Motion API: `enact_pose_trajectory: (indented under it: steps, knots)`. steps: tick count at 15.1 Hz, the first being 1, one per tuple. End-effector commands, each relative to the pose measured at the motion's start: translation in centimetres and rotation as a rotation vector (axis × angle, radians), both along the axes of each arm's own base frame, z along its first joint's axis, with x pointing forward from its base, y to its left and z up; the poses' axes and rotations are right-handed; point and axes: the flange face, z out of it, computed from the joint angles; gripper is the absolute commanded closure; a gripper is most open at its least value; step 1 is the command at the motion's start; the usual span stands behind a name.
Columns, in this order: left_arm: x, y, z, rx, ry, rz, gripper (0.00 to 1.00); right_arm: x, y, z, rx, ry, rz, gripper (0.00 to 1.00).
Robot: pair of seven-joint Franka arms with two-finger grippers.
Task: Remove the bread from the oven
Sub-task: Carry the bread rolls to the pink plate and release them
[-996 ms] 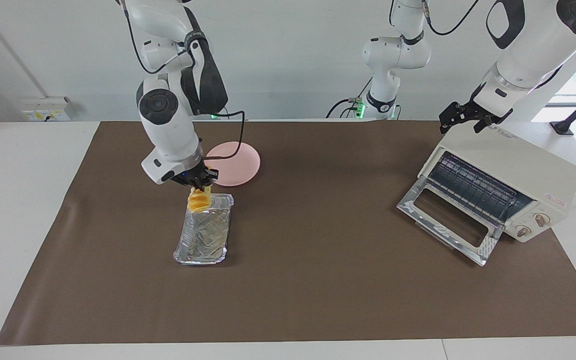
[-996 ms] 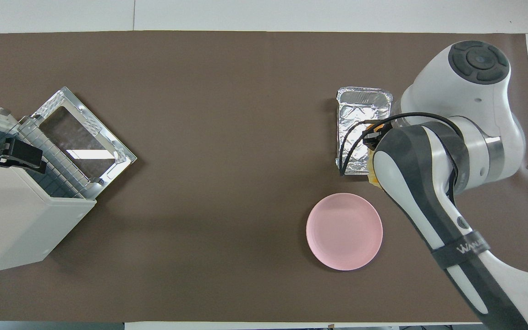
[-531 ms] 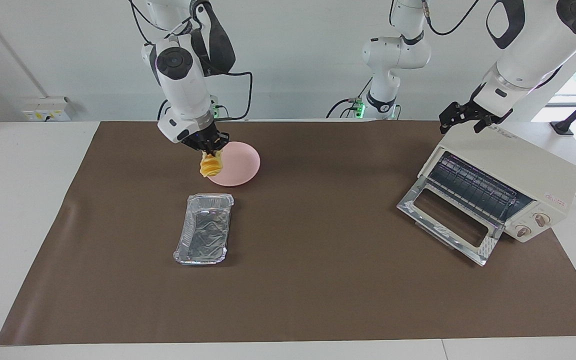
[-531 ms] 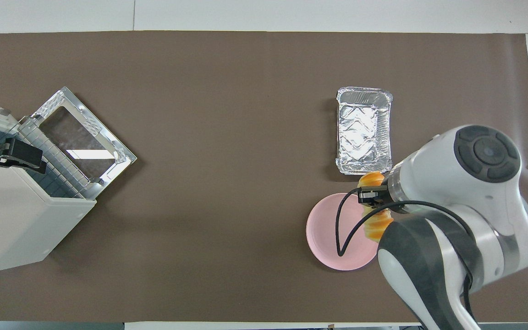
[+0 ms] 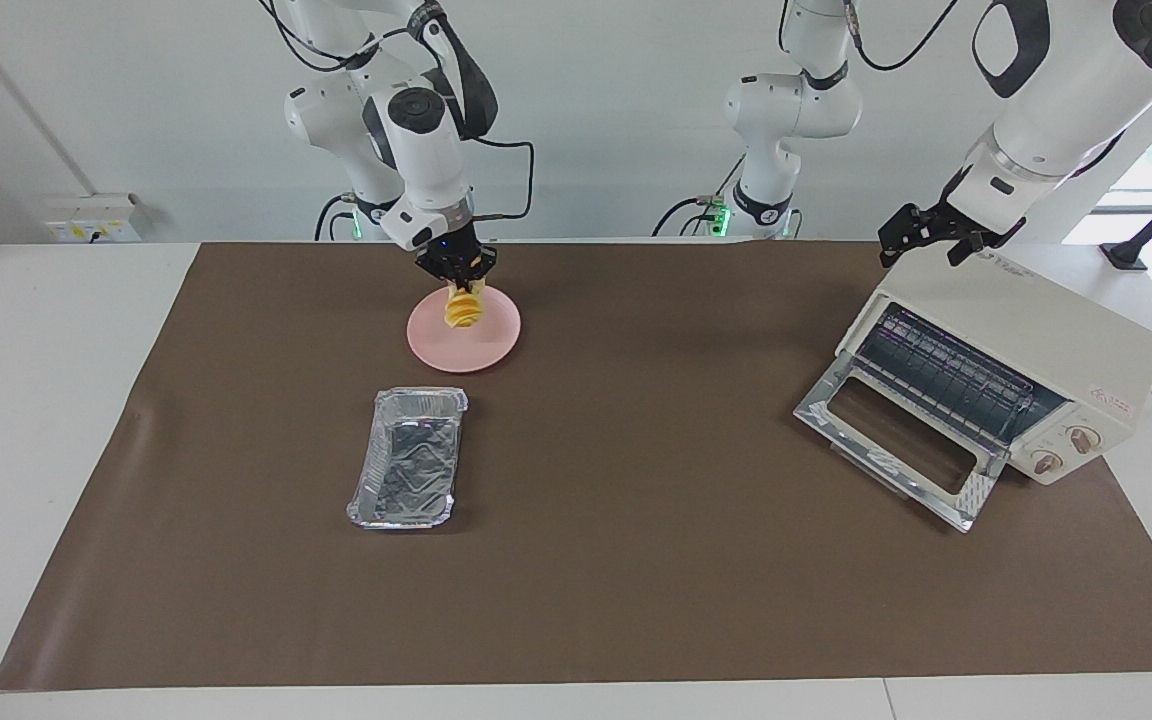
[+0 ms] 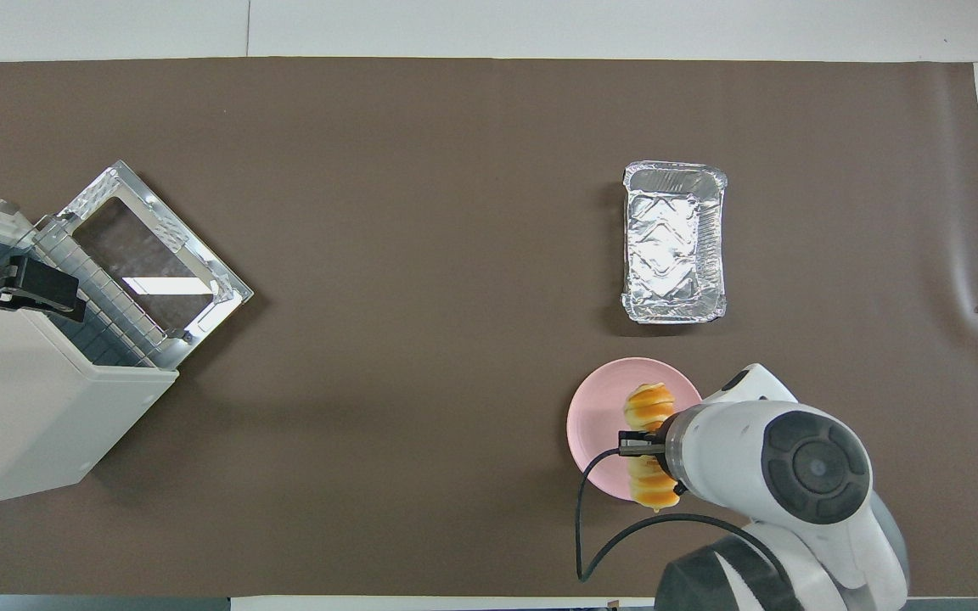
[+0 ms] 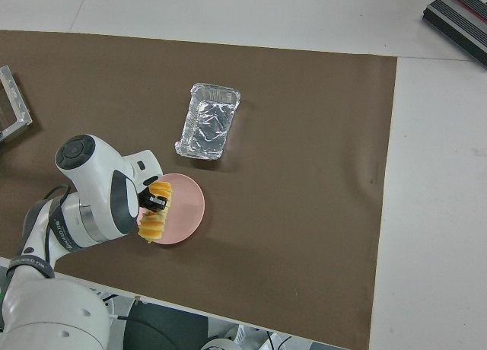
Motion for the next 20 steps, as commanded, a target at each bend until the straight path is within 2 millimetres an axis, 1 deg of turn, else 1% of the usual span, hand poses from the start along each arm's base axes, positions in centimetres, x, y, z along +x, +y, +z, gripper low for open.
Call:
enact_pose_trajectory:
  steps: [1,3,5,8,9,10,12,13,14,15,16,17,19,20]
  knots:
    - [-0.5,0.3,0.4,0.015,-0.019,-0.001,0.00,1.0,-0.5,-2.1,0.012,-0.018,-0.003,1.00]
    - [-0.5,0.3,0.4,0.015,-0.017,-0.002,0.00,1.7,-0.2,-4.0,0.012,-0.028,-0.010,1.00]
    - [-0.5,0.3,0.4,0.015,-0.019,-0.001,0.00,1.8,-0.2,-4.3,0.011,-0.029,-0.007,1.00]
    - [-0.5,0.3,0.4,0.015,-0.020,-0.001,0.00,1.9,-0.1,-4.3,0.011,-0.029,-0.007,1.00]
    - [-0.5,0.3,0.4,0.015,-0.019,-0.002,0.00,1.9,-0.2,-4.2,0.010,-0.026,-0.011,0.82]
    - [-0.5,0.3,0.4,0.015,-0.019,-0.001,0.00,2.0,-0.2,-4.2,0.009,-0.024,-0.014,0.01]
    - [-0.5,0.3,0.4,0.015,-0.020,-0.001,0.00,2.7,0.0,-3.7,0.010,-0.024,-0.017,0.00]
    - [-0.5,0.3,0.4,0.015,-0.019,-0.001,0.00,3.3,0.0,-2.9,0.009,-0.018,-0.026,0.00]
    - [-0.5,0.3,0.4,0.015,-0.019,-0.001,0.00,4.4,-0.2,-1.6,0.008,-0.012,-0.037,0.00]
    - [-0.5,0.3,0.4,0.015,-0.019,-0.001,0.00,5.7,-1.0,-0.2,0.007,-0.004,-0.056,0.00]
    - [-0.5,0.3,0.4,0.015,-0.019,-0.001,0.00,7.3,-2.2,1.8,0.007,0.002,-0.086,0.00]
    - [-0.5,0.3,0.4,0.015,-0.019,-0.001,0.00,8.4,-3.1,3.7,0.008,0.003,-0.098,0.00]
    - [-0.5,0.3,0.4,0.015,-0.019,-0.001,0.00,9.8,-5.1,8.0,0.026,-0.029,-0.043,0.00]
    - [-0.5,0.3,0.4,0.015,-0.019,-0.001,0.00,10.5,-6.8,10.1,0.032,-0.048,-0.022,0.00]
